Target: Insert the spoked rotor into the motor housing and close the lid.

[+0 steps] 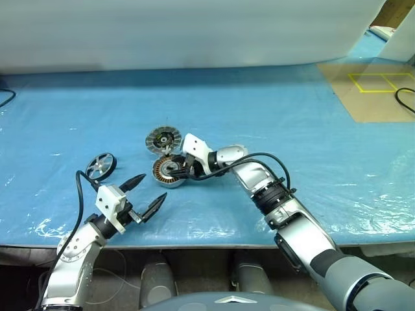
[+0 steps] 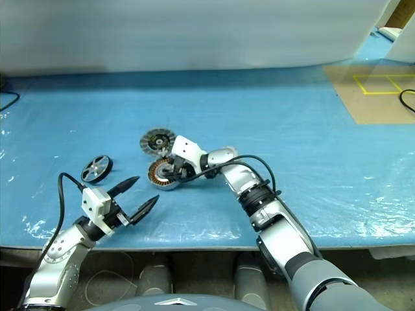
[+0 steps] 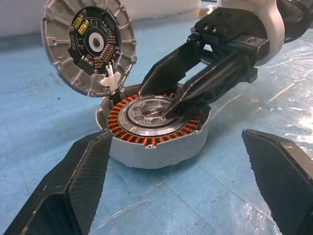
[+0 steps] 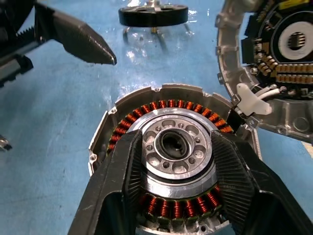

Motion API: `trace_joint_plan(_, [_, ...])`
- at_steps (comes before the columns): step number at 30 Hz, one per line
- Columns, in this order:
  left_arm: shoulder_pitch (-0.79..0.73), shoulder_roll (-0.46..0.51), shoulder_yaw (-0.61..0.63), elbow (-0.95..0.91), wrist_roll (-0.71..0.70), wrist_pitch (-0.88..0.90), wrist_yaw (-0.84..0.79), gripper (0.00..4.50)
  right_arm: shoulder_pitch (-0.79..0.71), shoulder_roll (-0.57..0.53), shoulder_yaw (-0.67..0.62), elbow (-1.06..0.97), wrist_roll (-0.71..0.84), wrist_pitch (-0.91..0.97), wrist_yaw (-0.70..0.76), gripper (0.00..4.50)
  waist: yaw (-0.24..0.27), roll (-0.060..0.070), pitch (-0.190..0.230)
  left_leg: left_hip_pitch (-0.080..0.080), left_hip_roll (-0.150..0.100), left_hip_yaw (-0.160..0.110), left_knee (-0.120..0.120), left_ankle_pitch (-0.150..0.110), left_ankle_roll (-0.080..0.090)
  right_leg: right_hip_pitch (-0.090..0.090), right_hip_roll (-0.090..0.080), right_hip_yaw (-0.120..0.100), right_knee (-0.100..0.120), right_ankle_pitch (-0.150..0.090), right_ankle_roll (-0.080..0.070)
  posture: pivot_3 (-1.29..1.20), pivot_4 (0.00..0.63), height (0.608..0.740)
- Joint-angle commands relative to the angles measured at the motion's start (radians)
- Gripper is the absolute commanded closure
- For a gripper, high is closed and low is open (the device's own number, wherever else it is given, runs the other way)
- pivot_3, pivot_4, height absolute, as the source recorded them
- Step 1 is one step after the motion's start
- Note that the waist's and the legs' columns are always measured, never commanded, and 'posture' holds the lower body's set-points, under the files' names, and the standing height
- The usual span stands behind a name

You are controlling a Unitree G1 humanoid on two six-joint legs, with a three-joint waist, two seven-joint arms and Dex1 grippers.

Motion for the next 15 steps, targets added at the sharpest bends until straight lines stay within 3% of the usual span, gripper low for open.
trace_joint_plan(1, [-0.004,0.007,0.001,-0.011,-0.002,-0.006,-0.004,0.0,-0.024,0.023,-0.043,-0.044,0.052,0.038,0.006,2.15,0.0,0.0,0.0,0.0,0.0,0.0,0.0,0.0,0.0,0.0,0.0,0.0,0.0,0.0,0.0,0.0,0.15,0.74])
trace_joint_plan(4, [-0.006,0.007,0.001,-0.008,-0.002,-0.007,-0.004,0.0,-0.024,0.026,-0.047,-0.047,0.058,0.051,0.004,2.15,0.0,0.0,0.0,0.0,0.0,0.0,0.0,0.0,0.0,0.0,0.0,0.0,0.0,0.0,0.0,0.0,0.15,0.74])
trace_joint_plan(7, [-0.007,0.007,0.001,-0.007,-0.001,-0.006,-0.004,0.0,-0.02,0.029,-0.044,-0.049,0.058,0.053,-0.003,2.72,0.0,0.0,0.0,0.0,0.0,0.0,0.0,0.0,0.0,0.0,0.0,0.0,0.0,0.0,0.0,0.0,0.15,0.74])
trace_joint_plan(12, [-0.007,0.007,0.0,-0.006,-0.002,-0.006,-0.006,0.0,-0.017,0.034,-0.04,-0.041,0.048,0.042,-0.025,4.44,0.0,0.0,0.0,0.0,0.0,0.0,0.0,0.0,0.0,0.0,0.0,0.0,0.0,0.0,0.0,0.0,0.15,0.74])
trace_joint_plan(15, [-0.006,0.007,0.0,-0.005,-0.001,-0.007,-0.007,0.0,-0.019,0.042,-0.045,-0.032,0.045,0.029,-0.05,4.48,0.0,0.0,0.0,0.0,0.0,0.0,0.0,0.0,0.0,0.0,0.0,0.0,0.0,0.0,0.0,0.0,0.15,0.74])
